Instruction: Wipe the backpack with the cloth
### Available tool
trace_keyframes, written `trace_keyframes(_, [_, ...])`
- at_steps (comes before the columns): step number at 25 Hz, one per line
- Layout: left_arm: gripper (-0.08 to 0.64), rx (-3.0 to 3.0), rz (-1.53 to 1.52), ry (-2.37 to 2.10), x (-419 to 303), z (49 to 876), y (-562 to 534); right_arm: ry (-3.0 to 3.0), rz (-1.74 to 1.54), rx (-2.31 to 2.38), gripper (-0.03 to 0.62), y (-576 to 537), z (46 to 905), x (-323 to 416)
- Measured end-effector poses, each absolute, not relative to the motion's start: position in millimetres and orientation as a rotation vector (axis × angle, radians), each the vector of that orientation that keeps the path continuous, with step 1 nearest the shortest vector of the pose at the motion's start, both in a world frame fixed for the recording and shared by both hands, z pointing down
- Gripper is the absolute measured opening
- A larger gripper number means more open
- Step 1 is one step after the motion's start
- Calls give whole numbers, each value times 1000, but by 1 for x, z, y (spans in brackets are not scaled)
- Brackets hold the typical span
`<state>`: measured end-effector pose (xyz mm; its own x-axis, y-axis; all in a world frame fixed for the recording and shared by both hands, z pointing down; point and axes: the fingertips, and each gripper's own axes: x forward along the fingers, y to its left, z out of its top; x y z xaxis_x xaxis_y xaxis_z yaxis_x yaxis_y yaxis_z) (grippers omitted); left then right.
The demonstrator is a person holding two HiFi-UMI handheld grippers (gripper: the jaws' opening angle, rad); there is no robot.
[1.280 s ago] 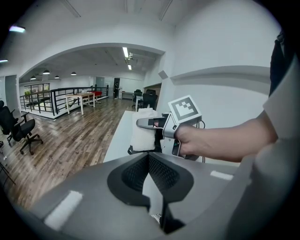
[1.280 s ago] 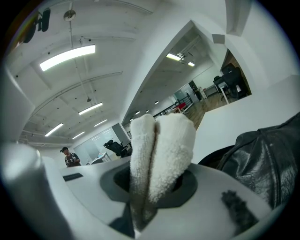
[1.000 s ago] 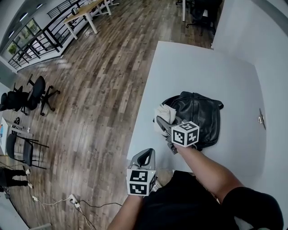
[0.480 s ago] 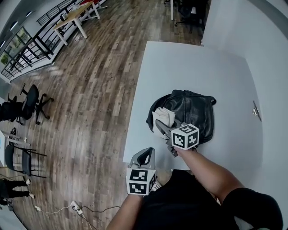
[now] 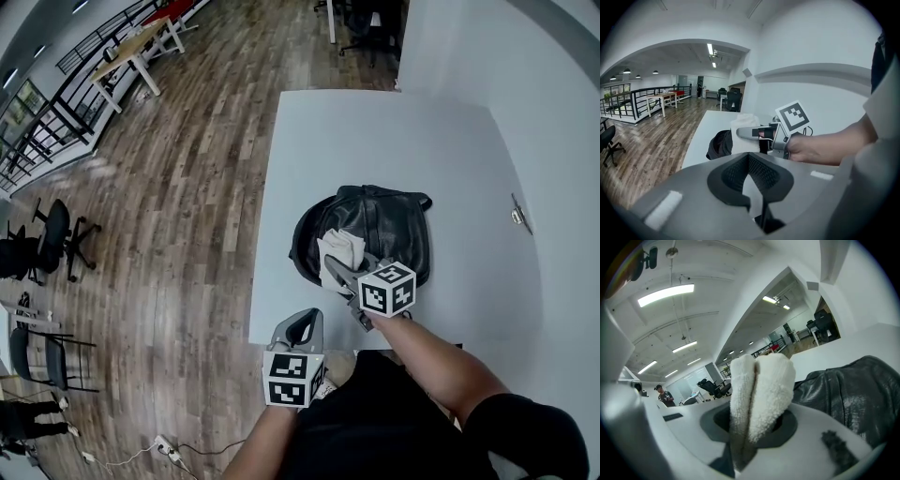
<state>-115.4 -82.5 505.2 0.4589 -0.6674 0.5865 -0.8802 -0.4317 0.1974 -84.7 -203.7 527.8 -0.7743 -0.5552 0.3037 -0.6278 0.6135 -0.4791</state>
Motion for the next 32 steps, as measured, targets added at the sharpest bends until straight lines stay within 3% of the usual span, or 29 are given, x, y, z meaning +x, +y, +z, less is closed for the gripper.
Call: trace_keyframes(32, [8, 2425, 655, -1014, -28, 502, -69, -2529, 726, 1338, 84, -172, 525, 68])
